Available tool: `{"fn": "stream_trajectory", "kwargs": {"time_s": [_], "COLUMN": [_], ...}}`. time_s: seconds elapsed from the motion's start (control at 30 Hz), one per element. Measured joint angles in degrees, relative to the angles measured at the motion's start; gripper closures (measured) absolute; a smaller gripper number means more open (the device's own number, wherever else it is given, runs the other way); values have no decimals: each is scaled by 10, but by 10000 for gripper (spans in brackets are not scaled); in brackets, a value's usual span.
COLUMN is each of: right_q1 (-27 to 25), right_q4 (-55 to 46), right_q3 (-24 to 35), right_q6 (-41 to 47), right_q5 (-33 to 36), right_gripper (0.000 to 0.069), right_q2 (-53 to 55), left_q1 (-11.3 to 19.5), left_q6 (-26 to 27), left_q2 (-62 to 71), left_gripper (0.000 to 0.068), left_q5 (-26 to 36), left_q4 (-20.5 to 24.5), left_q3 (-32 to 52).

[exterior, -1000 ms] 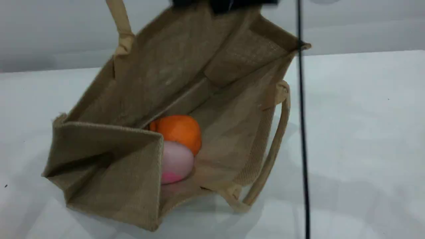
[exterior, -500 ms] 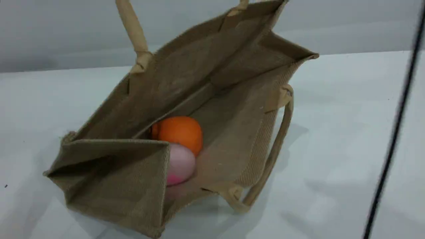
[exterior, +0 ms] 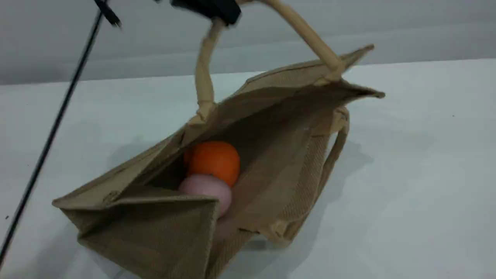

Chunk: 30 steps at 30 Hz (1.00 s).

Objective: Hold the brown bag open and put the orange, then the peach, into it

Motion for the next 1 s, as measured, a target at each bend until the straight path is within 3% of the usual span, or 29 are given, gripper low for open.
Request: {"fn": "stream_trajectory", "kwargs": {"time_s": [0.17,0.5,0.63,0.8,0.87,1.0], "right_q1": [0,0,0,0,0,0], "right_q4": [-74,-99,-100,-103,-113,-120], "right_q3": [0,-6,-6,-6,-6,-5], "right_q6": [65,100,100,100,100,100], "right_q5": [55,51,51,51,51,51], "right_gripper": [169,169,169,169,169,169], "right_q2": [-42,-55,-55,-55,-55,-55], "left_q1": [-25,-43,-43,-43,-42,-42], "left_q6": [0,0,21,31,32,21], "left_q2": [54,99,99,97,87,49], "left_gripper": [599,559,456,258,207,181], "left_q5": [-17,-44,-29,18,38,72], "left_q4": [-1,-16,-29,-65,-55,9], "left_q3": [0,0,0,-1,-1,-1]}}
